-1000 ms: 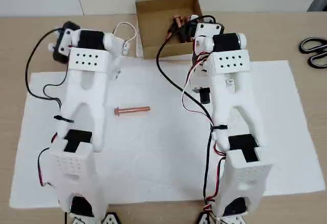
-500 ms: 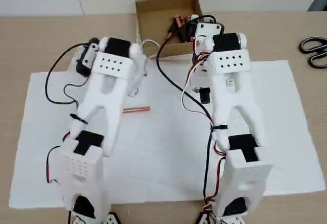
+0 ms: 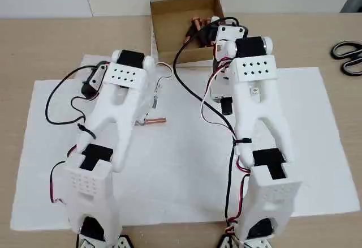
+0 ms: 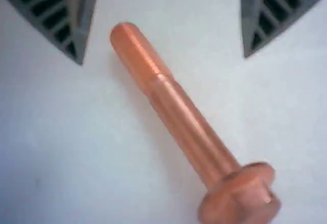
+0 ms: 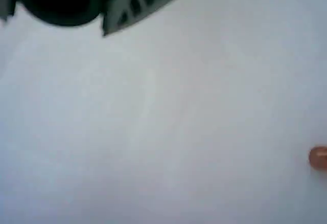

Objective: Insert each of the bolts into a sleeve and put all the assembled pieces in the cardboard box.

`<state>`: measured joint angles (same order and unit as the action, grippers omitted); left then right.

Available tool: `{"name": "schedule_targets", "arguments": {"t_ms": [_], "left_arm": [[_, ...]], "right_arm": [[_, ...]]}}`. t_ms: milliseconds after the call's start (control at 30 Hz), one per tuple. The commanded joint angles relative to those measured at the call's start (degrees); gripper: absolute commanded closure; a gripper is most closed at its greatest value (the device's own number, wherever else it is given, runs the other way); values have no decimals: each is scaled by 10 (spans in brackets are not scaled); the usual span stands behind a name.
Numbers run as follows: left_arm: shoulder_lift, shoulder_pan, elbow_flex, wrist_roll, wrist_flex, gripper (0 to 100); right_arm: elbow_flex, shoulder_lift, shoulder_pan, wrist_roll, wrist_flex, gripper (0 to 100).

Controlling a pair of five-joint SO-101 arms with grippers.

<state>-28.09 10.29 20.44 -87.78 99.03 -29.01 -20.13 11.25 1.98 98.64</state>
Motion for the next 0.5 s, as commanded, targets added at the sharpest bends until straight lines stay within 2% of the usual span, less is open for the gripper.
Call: {"name": "schedule_targets", "arguments": {"t_ms": [0, 133, 300, 467], "left_arm": [[34, -4, -2, 5, 13, 808], [33, -4, -9, 3, 12, 808], [34, -4, -84, 3, -42, 808], [34, -4, -96, 3, -60, 807]], "right_arm": [[-2, 36, -5, 5, -3, 995], [-2, 36, -5, 5, -3, 995], [-2, 36, -5, 5, -2, 995], [-2, 36, -5, 5, -2, 995]]}}
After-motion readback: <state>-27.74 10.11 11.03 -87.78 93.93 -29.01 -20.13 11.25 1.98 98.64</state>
